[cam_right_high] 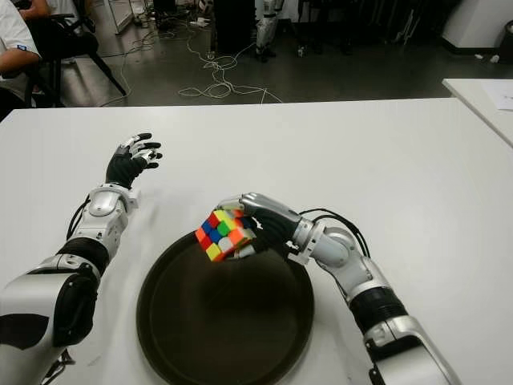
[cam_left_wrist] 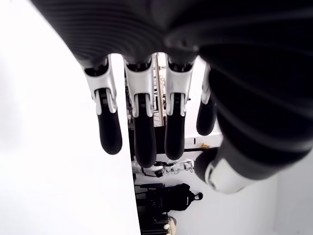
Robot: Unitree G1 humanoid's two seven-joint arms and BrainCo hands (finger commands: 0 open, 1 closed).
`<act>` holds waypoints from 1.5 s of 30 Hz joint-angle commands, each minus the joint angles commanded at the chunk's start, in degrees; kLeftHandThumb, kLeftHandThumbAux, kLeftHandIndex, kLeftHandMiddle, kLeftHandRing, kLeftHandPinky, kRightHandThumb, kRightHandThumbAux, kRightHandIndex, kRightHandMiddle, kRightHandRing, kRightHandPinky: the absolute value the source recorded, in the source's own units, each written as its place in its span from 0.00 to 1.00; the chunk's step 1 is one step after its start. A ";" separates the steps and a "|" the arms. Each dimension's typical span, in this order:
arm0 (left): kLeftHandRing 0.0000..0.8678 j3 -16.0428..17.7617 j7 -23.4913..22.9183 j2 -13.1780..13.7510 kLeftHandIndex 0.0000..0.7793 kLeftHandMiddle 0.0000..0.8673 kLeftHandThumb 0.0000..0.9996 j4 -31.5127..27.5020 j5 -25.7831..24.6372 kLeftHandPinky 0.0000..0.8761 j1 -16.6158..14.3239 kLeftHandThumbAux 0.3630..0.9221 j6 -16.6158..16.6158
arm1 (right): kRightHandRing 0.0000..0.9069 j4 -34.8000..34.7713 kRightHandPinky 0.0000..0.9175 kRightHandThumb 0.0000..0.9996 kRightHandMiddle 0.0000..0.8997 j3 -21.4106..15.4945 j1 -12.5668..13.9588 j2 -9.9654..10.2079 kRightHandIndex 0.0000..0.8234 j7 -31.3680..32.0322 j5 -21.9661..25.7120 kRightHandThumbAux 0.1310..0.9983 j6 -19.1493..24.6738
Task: Pick up the Rubik's Cube and put it in the plate
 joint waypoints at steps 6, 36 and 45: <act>0.37 0.00 0.04 -0.05 0.27 0.35 0.50 0.00 0.02 0.36 0.08 0.62 -0.05 | 0.86 0.48 0.85 0.70 0.87 0.77 0.18 0.00 0.53 -1.94 -1.76 0.67 -0.76; 0.38 -0.24 0.70 -0.61 0.28 0.37 0.51 -0.27 0.29 0.36 -0.09 0.67 -0.04 | 0.80 -4.59 0.78 0.71 0.79 3.45 3.26 -0.73 0.52 -10.51 -7.19 0.67 -3.83; 0.38 -0.29 0.94 -0.82 0.27 0.37 0.50 -0.29 0.24 0.37 -0.24 0.67 0.13 | 0.64 -3.34 0.64 0.70 0.61 3.71 2.93 -0.71 0.52 -9.50 -5.16 0.67 -4.68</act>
